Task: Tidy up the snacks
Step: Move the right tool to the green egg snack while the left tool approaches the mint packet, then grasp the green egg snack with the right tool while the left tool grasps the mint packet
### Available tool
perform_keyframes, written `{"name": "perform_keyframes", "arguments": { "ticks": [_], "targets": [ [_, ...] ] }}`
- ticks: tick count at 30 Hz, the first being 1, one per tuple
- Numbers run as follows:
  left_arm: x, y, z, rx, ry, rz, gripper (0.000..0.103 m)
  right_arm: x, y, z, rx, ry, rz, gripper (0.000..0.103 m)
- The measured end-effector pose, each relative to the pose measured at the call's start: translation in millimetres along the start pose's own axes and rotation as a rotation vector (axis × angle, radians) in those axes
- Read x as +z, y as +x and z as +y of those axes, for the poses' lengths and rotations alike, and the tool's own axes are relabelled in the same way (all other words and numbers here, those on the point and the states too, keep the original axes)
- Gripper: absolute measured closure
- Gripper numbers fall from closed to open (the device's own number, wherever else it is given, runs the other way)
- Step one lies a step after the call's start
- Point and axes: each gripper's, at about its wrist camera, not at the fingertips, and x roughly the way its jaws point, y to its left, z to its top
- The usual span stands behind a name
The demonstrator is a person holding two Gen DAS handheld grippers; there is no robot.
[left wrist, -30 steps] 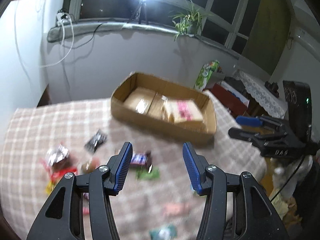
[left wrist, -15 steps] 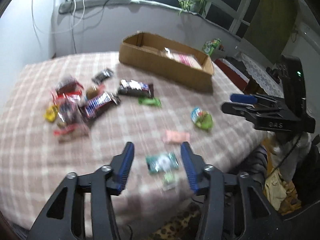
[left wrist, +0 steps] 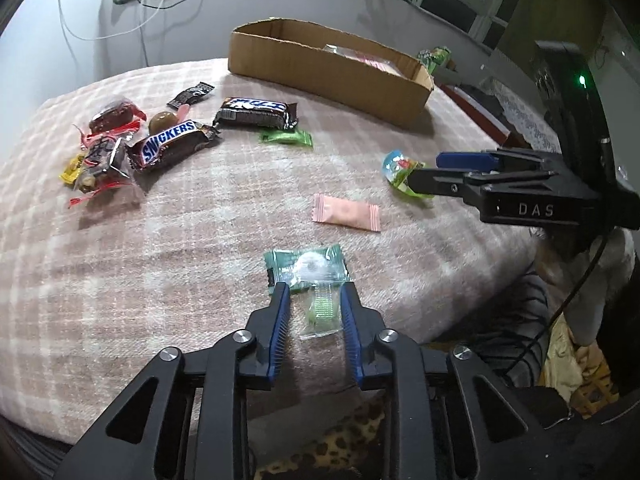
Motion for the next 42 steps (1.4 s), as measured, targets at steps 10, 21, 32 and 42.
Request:
{"name": "perform_keyframes", "arguments": {
  "ticks": [10, 21, 32, 42],
  "targets": [
    [-2.4, 4.1, -3.6, 0.024, 0.055, -0.023, 0.084, 5.6, 13.7, 8.0, -0.001, -0.01, 0.021, 0.056],
    [3.3, 4.7, 11.0, 0.015, 0.021, -0.042, 0.085, 5.8, 25.0, 9.7, -0.008, -0.011, 0.048, 0.069],
    [5.6, -5.6, 27.5, 0.009, -0.051, -0.063, 0.086, 10.5, 13.1, -1.4, 0.006, 0.047, 0.012, 0.069],
    [40.3, -8.9, 39.1, -0.027, -0.075, -0.121, 0.086, 29.6, -14.4, 0.1, 0.017, 0.034, -0.06, 0.069]
  ]
}}
